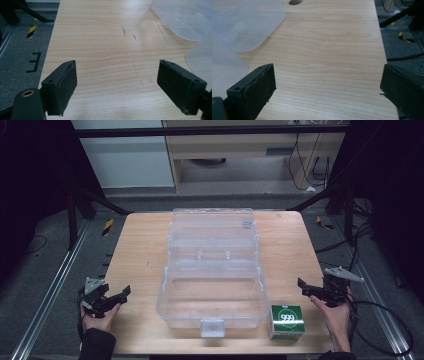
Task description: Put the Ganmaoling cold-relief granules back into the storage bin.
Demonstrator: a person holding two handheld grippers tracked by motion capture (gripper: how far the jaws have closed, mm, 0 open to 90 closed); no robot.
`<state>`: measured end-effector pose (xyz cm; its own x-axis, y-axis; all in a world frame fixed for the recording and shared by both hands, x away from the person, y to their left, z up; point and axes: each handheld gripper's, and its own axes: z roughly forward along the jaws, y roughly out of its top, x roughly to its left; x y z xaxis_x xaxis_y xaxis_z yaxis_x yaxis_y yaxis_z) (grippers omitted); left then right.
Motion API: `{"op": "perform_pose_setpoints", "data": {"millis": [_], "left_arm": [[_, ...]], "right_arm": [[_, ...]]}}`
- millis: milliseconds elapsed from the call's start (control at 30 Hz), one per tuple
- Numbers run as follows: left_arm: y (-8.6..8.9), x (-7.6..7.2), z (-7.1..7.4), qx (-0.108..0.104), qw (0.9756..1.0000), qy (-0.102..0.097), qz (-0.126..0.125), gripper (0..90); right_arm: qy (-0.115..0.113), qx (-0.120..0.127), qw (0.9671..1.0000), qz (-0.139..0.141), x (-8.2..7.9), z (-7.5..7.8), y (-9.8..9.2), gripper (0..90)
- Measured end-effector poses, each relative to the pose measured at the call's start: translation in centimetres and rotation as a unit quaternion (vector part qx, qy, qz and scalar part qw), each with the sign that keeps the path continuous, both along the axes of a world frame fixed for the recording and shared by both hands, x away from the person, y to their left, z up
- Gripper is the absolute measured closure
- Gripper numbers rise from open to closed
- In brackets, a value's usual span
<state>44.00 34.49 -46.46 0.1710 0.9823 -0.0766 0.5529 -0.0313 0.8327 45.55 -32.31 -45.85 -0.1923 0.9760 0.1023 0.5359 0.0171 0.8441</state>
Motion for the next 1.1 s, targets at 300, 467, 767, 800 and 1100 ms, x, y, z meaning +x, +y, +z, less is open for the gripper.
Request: {"op": "perform_pose_setpoints", "data": {"millis": [300, 467, 767, 800, 1100], "left_arm": [[-0.3, 0.0, -0.1, 0.011, 0.9999, 0.005, -0.011, 18.0], [-0.6, -0.1, -0.2, 0.021, 0.9996, 0.008, -0.019, 18.1], [-0.8, 0.1, -0.3, 0.022, 0.9993, 0.015, -0.026, 19.0], [-0.8, 0.1, -0.4, 0.024, 0.9993, 0.016, -0.026, 19.1], [-0.9, 0.2, -0.6, 0.028, 0.9989, 0.023, -0.03, 19.1]], "right_arm": [[-0.014, -0.007, 0.9991, 0.04, -0.7, 1.8, 0.0, 7.1], [-0.013, -0.019, 0.9965, 0.08, -1.1, 3.5, 0.8, 9.6], [-0.044, -0.046, 0.989, 0.134, -1.7, 7.0, 2.2, 9.5], [-0.042, -0.063, 0.9864, 0.146, -1.8, 7.7, 2.5, 9.2], [-0.022, -0.114, 0.9691, 0.218, -2.0, 10.4, 3.9, 5.9]]}}
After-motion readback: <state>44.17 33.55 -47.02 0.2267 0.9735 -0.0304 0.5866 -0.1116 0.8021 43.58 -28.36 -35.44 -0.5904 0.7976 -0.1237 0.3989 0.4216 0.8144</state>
